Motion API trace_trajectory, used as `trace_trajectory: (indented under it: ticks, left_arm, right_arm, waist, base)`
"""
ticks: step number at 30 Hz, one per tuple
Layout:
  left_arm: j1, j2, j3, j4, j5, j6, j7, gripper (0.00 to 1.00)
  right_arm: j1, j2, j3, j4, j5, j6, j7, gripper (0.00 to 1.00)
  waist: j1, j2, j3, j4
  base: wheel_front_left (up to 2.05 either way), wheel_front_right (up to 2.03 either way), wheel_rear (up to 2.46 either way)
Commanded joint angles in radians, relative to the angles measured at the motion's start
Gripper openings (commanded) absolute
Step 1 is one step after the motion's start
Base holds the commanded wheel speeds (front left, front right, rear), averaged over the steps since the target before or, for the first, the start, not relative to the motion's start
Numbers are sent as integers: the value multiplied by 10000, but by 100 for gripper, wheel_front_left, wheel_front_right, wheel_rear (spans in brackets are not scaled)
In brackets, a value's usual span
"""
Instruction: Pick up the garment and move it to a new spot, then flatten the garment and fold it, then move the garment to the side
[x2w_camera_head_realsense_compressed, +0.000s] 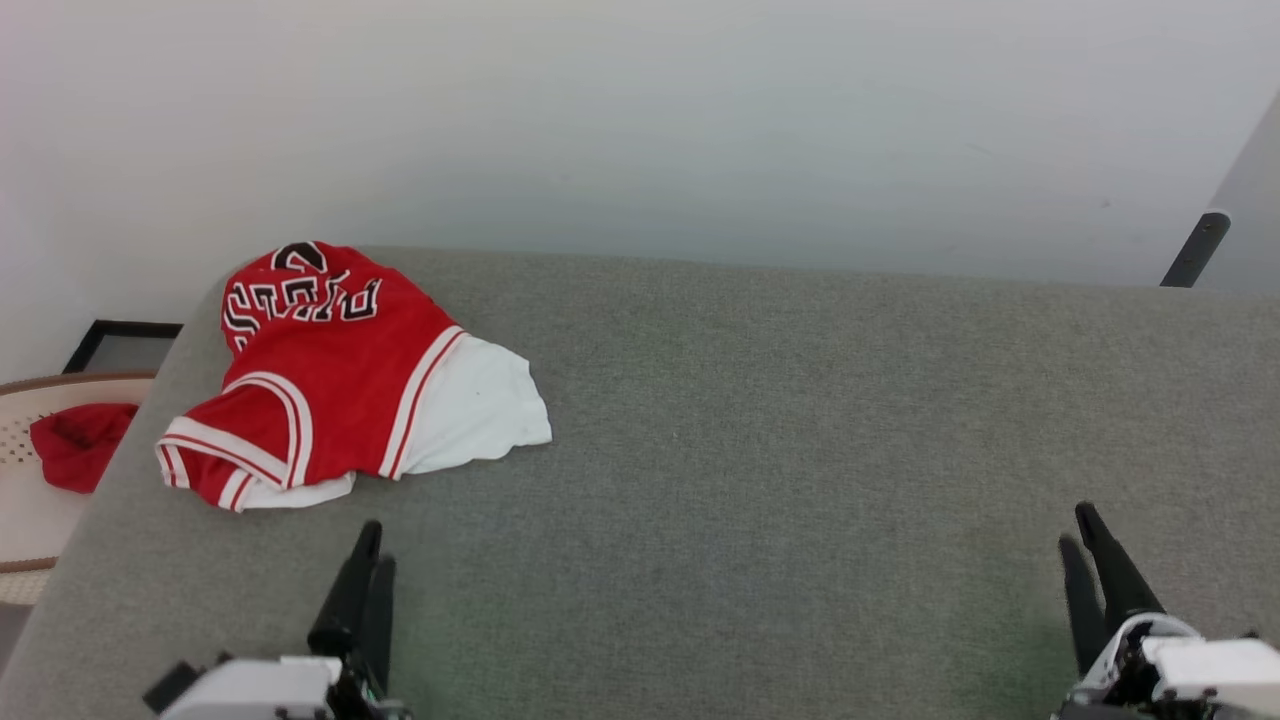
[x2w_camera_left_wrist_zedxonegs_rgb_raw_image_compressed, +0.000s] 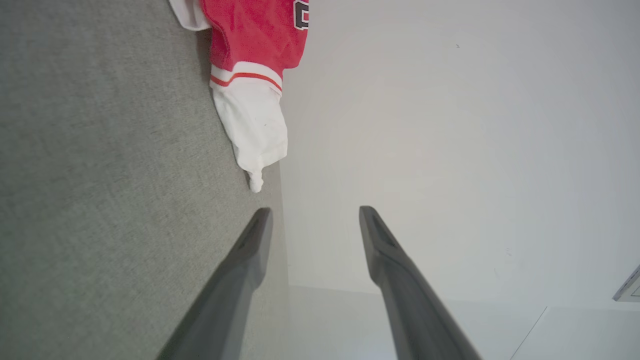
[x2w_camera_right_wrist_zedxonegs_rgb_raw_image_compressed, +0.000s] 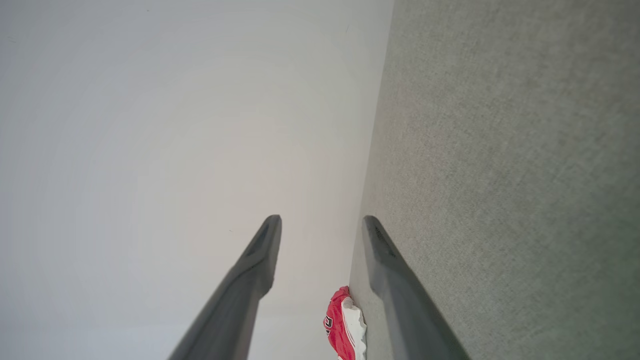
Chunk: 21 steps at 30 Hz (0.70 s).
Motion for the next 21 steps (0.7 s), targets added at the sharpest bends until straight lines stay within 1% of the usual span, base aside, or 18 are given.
trace_trajectory:
  ticks: [1,21]
  left_arm:
    - [73,-17,-14,61,-1,0,-6,100]
    - [-3,49,-584,-276,62,4,-618,100]
  right_arm:
    - [61,9,7,75,-3,0,-8,100]
    - [58,-21,519,-179,-292,1,-706,100]
  waist:
    - [0,0,-1,0]
    - [0,0,-88,-16]
  base:
    - [0,0,0]
    - [0,0,0]
